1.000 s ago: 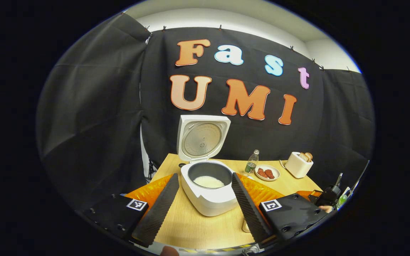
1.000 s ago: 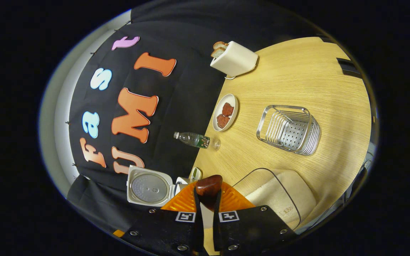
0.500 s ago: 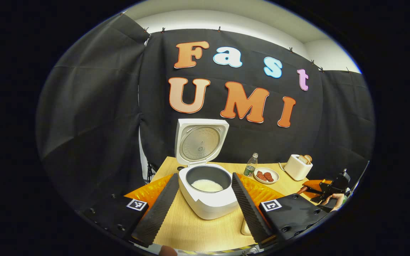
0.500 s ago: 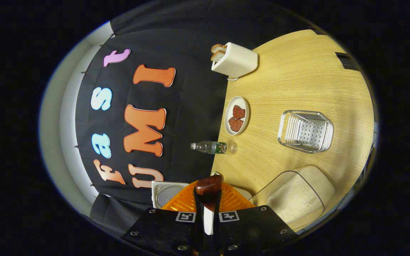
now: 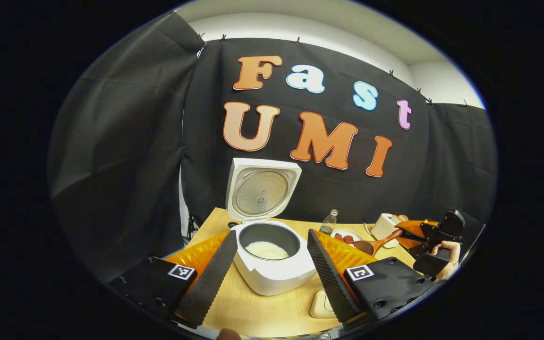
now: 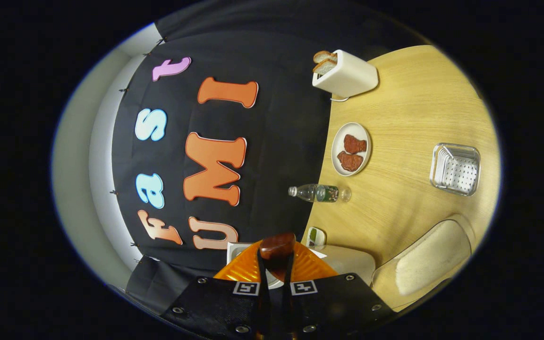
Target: Close the left gripper, press the button to open the rice cooker; take a wooden spoon from the chopstick holder with the right hand, scoop a spoonful of rice and pour it into the rice cooker, then put the wooden spoon back into the chopstick holder.
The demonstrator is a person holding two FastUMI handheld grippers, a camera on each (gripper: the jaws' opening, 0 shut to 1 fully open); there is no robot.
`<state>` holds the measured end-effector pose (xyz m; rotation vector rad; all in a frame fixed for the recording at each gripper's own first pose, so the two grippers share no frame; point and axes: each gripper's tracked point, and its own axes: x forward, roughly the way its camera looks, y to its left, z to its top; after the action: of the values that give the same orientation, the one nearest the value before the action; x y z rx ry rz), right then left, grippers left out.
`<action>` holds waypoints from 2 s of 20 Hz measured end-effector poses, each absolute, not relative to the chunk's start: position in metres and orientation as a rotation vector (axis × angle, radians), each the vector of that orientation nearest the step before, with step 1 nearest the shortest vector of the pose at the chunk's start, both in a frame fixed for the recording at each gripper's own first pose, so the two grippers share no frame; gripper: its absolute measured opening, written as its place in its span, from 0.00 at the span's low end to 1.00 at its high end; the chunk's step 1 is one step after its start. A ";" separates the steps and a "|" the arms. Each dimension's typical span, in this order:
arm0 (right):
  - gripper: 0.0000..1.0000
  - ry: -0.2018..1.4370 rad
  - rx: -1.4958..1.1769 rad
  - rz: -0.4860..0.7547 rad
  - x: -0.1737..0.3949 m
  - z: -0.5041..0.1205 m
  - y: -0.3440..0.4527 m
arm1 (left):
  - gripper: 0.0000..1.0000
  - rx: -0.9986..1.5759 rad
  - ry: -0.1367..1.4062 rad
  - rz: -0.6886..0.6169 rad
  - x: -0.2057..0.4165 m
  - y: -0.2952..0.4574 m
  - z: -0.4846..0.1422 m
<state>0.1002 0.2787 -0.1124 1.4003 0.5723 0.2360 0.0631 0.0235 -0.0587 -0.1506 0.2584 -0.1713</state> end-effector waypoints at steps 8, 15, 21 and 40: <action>0.10 0.558 1.377 0.282 0.150 -0.078 0.345 | 1.00 -0.130 0.259 -0.159 0.073 0.027 -0.060; 0.10 0.490 1.245 0.306 0.193 -0.056 0.398 | 1.00 -0.128 0.284 -0.146 0.077 0.038 -0.072; 0.10 0.423 1.107 0.341 0.209 -0.037 0.435 | 1.00 -0.138 0.296 -0.119 0.083 0.053 -0.080; 0.10 0.308 0.841 0.439 0.213 -0.020 0.490 | 1.00 -0.140 0.249 -0.142 0.071 0.056 -0.071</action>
<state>0.2131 0.4900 -0.0204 0.8411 0.3084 0.4388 0.0708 0.0558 -0.0709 -0.1399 0.2486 -0.1415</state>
